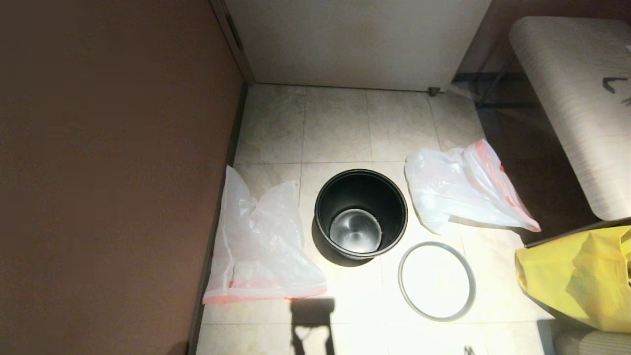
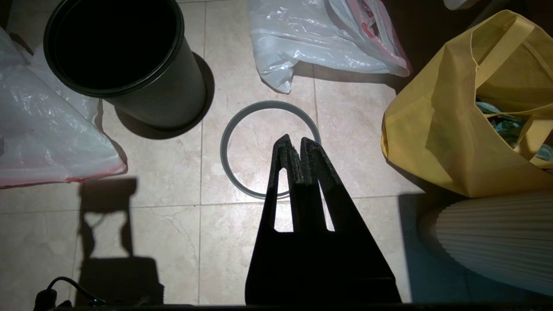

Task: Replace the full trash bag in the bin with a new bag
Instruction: Pick up a new trash bag

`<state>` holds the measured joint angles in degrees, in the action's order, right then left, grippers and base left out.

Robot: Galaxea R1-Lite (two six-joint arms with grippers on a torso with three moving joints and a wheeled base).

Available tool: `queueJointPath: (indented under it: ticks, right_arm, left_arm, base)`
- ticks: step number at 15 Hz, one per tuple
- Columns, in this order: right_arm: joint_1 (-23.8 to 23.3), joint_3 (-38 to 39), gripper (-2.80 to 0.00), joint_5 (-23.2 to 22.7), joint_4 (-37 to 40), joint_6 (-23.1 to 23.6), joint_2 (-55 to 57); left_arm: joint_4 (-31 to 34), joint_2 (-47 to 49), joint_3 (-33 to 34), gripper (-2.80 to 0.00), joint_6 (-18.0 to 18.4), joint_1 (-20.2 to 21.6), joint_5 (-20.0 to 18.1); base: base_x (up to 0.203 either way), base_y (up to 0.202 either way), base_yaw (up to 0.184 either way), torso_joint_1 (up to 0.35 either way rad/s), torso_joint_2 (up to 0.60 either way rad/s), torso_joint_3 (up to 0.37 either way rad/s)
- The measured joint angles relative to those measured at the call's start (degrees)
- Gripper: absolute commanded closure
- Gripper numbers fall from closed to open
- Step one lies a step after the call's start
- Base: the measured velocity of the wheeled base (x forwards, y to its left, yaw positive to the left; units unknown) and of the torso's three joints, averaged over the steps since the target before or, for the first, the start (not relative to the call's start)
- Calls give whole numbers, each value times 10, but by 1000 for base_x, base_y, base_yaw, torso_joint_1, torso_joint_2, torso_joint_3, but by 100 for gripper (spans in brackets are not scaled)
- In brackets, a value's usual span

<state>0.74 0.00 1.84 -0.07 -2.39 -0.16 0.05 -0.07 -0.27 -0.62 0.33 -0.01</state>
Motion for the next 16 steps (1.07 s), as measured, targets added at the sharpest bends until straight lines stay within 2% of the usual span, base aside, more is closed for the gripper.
queueJointPath:
  ticks: [3, 4, 6, 8, 10, 12, 14, 16]
  right_arm:
    - [0, 0, 0, 0, 0, 0, 0]
    - [0, 0, 0, 0, 0, 0, 0]
    - [0, 0, 0, 0, 0, 0, 0]
    - [0, 0, 0, 0, 0, 0, 0]
    - [0, 0, 0, 0, 0, 0, 0]
    - [0, 0, 0, 0, 0, 0, 0]
    - [0, 0, 0, 0, 0, 0, 0]
    - [0, 0, 0, 0, 0, 0, 0]
  left_arm:
    - [-5, 0, -9, 0, -18, 0, 1]
    - [-8, 4, -36, 0, -31, 0, 0]
    - [-11, 37, -117, 0, -52, 0, -1]
    - [-11, 109, -215, 0, -59, 1, -6]
    - [-8, 192, -292, 0, -41, 1, -29]
    - [-2, 270, -336, 0, 0, 1, -69]
    - [-2, 339, -351, 0, 42, -2, -110]
    - [-5, 406, -355, 0, 60, -23, -118]
  base:
    - [0, 0, 0, 0, 0, 0]
    - [0, 0, 0, 0, 0, 0]
    - [0, 0, 0, 0, 0, 0]
    - [0, 0, 0, 0, 0, 0]
    - [0, 0, 0, 0, 0, 0]
    - [0, 0, 0, 0, 0, 0]
    - [0, 0, 0, 0, 0, 0]
    - [0, 0, 0, 0, 0, 0]
